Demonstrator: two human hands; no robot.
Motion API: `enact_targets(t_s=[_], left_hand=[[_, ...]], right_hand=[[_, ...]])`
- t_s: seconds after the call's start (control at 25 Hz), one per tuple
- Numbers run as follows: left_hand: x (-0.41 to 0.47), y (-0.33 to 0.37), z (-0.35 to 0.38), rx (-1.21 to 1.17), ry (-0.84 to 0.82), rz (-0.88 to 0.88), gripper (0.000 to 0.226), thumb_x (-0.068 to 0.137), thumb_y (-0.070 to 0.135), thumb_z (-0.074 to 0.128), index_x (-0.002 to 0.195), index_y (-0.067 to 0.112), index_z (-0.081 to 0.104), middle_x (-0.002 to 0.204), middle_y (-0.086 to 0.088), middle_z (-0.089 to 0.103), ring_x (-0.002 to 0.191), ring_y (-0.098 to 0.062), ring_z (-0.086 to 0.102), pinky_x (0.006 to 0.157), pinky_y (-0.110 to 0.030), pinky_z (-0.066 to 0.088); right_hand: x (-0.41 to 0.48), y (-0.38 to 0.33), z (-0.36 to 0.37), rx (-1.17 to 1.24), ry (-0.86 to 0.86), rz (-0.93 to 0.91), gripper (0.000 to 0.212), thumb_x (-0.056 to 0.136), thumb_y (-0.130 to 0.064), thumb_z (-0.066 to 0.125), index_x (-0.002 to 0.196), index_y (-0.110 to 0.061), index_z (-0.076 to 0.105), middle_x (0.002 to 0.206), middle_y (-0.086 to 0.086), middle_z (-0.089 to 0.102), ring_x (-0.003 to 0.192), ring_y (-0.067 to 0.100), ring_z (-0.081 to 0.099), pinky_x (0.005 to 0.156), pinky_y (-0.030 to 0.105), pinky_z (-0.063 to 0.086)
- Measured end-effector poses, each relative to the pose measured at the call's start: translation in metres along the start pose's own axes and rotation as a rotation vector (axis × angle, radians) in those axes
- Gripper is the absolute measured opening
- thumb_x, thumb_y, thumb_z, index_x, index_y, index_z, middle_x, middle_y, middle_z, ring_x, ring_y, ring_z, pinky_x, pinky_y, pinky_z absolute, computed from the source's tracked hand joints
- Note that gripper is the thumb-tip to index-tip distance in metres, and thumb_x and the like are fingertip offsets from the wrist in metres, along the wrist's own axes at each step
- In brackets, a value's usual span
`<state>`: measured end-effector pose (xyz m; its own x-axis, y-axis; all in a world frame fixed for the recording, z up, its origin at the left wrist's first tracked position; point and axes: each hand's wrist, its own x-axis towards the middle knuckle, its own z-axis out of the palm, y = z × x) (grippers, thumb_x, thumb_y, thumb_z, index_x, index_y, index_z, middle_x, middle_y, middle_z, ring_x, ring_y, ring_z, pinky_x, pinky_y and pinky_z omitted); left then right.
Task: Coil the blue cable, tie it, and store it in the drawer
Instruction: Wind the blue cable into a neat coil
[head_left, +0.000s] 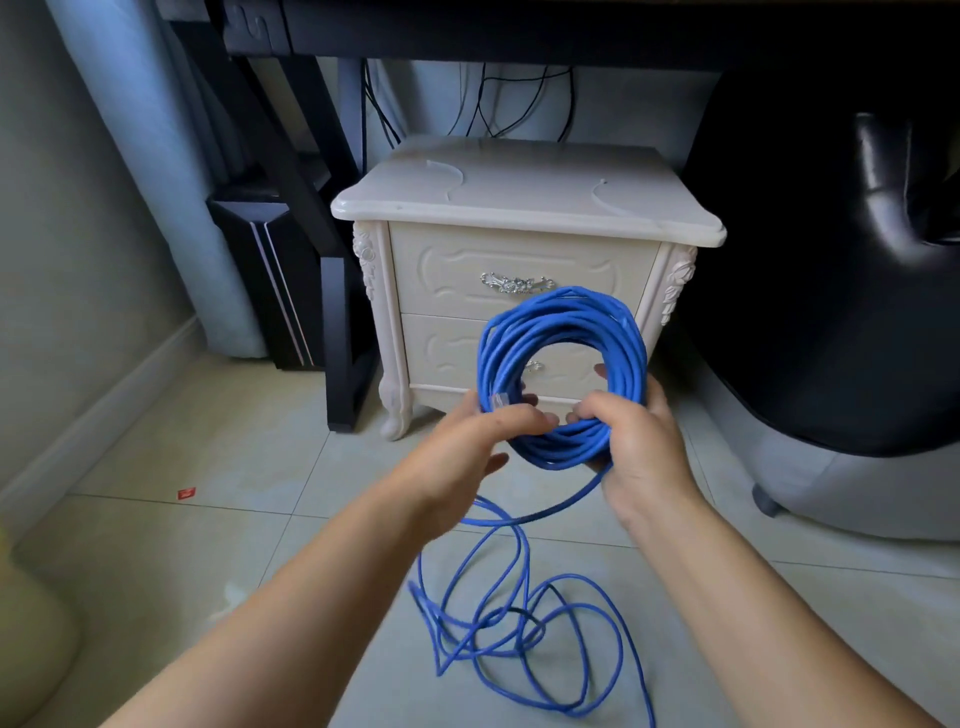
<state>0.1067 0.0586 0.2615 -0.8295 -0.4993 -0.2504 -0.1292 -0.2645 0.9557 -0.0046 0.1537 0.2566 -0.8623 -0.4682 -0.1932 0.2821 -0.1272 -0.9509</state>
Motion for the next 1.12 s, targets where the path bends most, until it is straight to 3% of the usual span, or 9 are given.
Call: enact_targets(t_s=[0.08, 0.16, 0.28, 0.36, 0.52, 0.68, 0.92, 1.04, 1.12], left_hand=[[0.001, 0.010, -0.014, -0.004, -0.108, 0.010, 0.081, 0.057, 0.036, 0.077, 0.133, 0.030, 0.051, 0.124, 0.013, 0.062, 0.112, -0.012, 0.060, 0.101, -0.042, 0.043], [0.004, 0.018, -0.022, 0.017, -0.062, 0.100, 0.091, 0.058, 0.028, 0.080, 0.140, 0.042, 0.041, 0.133, 0.015, 0.057, 0.117, -0.007, 0.059, 0.097, -0.037, 0.047], [0.005, 0.018, -0.021, 0.475, 0.044, 0.340, 0.087, 0.064, 0.019, 0.081, 0.139, 0.044, 0.045, 0.139, 0.013, 0.048, 0.119, 0.012, 0.047, 0.099, -0.017, 0.043], [0.004, 0.013, -0.013, 0.755, 0.040, 0.452, 0.078, 0.070, 0.010, 0.075, 0.138, 0.036, 0.048, 0.129, 0.012, 0.053, 0.106, 0.014, 0.050, 0.087, -0.004, 0.040], [0.003, 0.007, -0.001, 0.910, 0.207, 0.447, 0.036, 0.071, 0.011, 0.065, 0.101, 0.030, 0.062, 0.077, 0.011, 0.065, 0.068, -0.004, 0.058, 0.060, -0.018, 0.045], [0.004, 0.011, -0.002, 0.616, 0.266, 0.361, 0.020, 0.071, 0.001, 0.065, 0.082, 0.017, 0.061, 0.054, 0.010, 0.056, 0.046, -0.004, 0.047, 0.047, -0.015, 0.038], [0.013, 0.015, -0.013, -0.045, 0.403, 0.169, 0.013, 0.076, -0.003, 0.063, 0.081, 0.009, 0.059, 0.053, 0.001, 0.050, 0.050, -0.017, 0.051, 0.068, -0.039, 0.048], [0.011, 0.013, -0.011, -0.145, 0.430, 0.153, 0.014, 0.077, -0.002, 0.061, 0.082, 0.011, 0.059, 0.056, 0.000, 0.049, 0.051, -0.016, 0.050, 0.069, -0.039, 0.048], [0.011, 0.011, -0.009, -0.244, 0.458, 0.102, 0.012, 0.078, -0.001, 0.060, 0.081, 0.011, 0.058, 0.059, -0.002, 0.050, 0.055, -0.019, 0.052, 0.065, -0.035, 0.049]], right_hand=[[0.006, -0.004, -0.006, -0.122, -0.020, -0.095, 0.040, 0.059, 0.003, 0.060, 0.087, -0.025, 0.062, 0.079, 0.003, 0.054, 0.074, 0.024, 0.050, 0.063, 0.035, 0.045], [0.007, -0.007, -0.011, -0.350, -0.080, -0.214, 0.043, 0.058, 0.001, 0.062, 0.089, -0.030, 0.064, 0.078, -0.003, 0.063, 0.074, 0.019, 0.057, 0.070, 0.034, 0.047], [-0.001, -0.007, -0.010, -0.780, -0.246, -0.402, 0.049, 0.067, 0.005, 0.062, 0.097, -0.034, 0.063, 0.089, -0.008, 0.068, 0.081, 0.015, 0.062, 0.073, 0.027, 0.049], [-0.008, -0.007, -0.007, -0.950, -0.318, -0.511, 0.052, 0.067, 0.003, 0.063, 0.108, -0.030, 0.062, 0.098, -0.009, 0.063, 0.088, 0.014, 0.058, 0.077, 0.027, 0.048], [-0.013, -0.006, -0.006, -0.950, -0.335, -0.561, 0.050, 0.071, -0.001, 0.065, 0.112, -0.029, 0.059, 0.093, -0.014, 0.059, 0.081, 0.007, 0.054, 0.070, 0.020, 0.042], [-0.008, -0.012, -0.009, -0.724, -0.309, -0.453, 0.057, 0.073, -0.009, 0.073, 0.120, -0.037, 0.057, 0.105, -0.019, 0.063, 0.094, 0.001, 0.062, 0.084, 0.019, 0.047], [-0.012, 0.006, -0.003, -0.206, -0.334, -0.187, 0.062, 0.065, -0.055, 0.072, 0.124, -0.051, 0.054, 0.118, -0.013, 0.068, 0.113, 0.014, 0.065, 0.103, 0.044, 0.047], [-0.013, 0.011, 0.003, 0.000, -0.364, -0.056, 0.088, 0.059, -0.074, 0.067, 0.138, -0.040, 0.050, 0.135, -0.002, 0.060, 0.120, 0.015, 0.061, 0.107, 0.049, 0.044], [-0.013, 0.009, 0.002, 0.052, -0.400, -0.019, 0.101, 0.051, -0.079, 0.072, 0.141, -0.043, 0.043, 0.140, -0.003, 0.056, 0.123, 0.014, 0.060, 0.107, 0.043, 0.044]])
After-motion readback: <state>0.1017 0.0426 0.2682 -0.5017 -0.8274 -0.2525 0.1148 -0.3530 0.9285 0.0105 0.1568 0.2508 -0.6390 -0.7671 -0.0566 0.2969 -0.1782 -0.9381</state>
